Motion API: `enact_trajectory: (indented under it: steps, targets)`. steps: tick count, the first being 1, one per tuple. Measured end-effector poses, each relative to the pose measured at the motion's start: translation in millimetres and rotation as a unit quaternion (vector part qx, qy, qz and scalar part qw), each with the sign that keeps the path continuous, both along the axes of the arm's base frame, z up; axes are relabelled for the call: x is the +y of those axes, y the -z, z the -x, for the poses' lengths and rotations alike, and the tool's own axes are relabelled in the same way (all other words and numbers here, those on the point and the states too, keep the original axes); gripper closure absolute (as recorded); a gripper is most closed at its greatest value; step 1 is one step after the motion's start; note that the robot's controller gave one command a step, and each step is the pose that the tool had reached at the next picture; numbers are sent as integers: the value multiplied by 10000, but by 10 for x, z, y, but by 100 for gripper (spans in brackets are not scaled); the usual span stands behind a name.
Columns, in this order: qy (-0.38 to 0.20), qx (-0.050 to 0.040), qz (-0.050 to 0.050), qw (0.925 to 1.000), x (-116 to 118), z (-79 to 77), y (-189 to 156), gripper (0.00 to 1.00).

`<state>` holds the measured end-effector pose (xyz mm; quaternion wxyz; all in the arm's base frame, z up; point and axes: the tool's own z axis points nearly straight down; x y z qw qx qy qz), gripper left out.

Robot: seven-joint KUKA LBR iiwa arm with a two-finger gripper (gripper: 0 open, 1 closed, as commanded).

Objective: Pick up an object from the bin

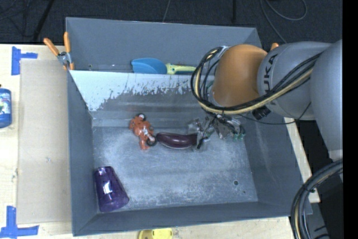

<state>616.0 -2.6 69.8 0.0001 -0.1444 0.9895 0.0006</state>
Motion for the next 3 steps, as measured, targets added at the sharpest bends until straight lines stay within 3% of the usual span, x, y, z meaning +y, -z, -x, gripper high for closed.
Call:
enact_trajectory:
  steps: [3]
  targets:
    - [-6, 37, 1, 10000, 7, 24, -307, 100]
